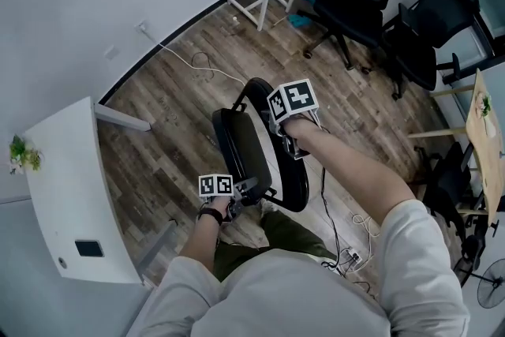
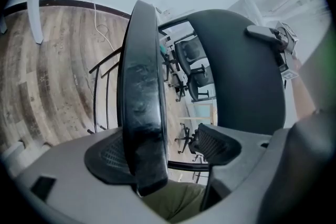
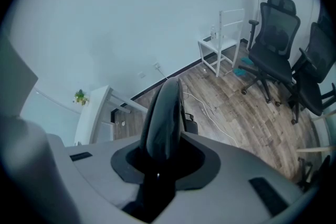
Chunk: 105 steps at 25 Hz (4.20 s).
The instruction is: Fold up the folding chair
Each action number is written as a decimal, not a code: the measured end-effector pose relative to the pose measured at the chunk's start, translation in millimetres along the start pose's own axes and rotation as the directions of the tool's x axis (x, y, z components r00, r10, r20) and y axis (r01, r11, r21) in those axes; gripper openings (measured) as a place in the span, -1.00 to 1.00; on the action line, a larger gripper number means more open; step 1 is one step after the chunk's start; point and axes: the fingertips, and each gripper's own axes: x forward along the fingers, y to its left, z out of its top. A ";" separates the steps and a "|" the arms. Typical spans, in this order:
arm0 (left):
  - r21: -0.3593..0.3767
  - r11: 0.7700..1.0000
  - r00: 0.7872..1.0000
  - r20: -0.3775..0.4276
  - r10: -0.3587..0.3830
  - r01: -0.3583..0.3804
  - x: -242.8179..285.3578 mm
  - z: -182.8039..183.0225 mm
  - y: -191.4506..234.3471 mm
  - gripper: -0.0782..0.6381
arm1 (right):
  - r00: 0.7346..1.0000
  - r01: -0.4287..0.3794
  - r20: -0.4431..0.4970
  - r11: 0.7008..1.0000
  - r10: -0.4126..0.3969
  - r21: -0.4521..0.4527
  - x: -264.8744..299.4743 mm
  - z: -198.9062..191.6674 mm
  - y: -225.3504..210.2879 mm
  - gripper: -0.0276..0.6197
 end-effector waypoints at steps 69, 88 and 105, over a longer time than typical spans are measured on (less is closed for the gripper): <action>0.558 0.726 0.915 0.228 0.333 -0.403 -45.8 16.2 -229.3 0.33 | 0.988 0.069 -0.134 0.993 -0.081 -0.096 13.8 -5.2 61.5 -0.51; 0.516 0.733 0.897 0.251 0.365 -0.443 -219.4 -8.8 -130.1 0.04 | 0.973 0.188 -0.112 0.976 -0.200 -0.109 64.1 -18.1 226.1 -0.65; 0.441 0.740 0.858 0.324 0.397 -0.509 -409.3 -14.2 -7.9 0.00 | 0.987 0.107 -0.105 0.982 -0.124 -0.154 149.2 -13.1 442.6 -0.64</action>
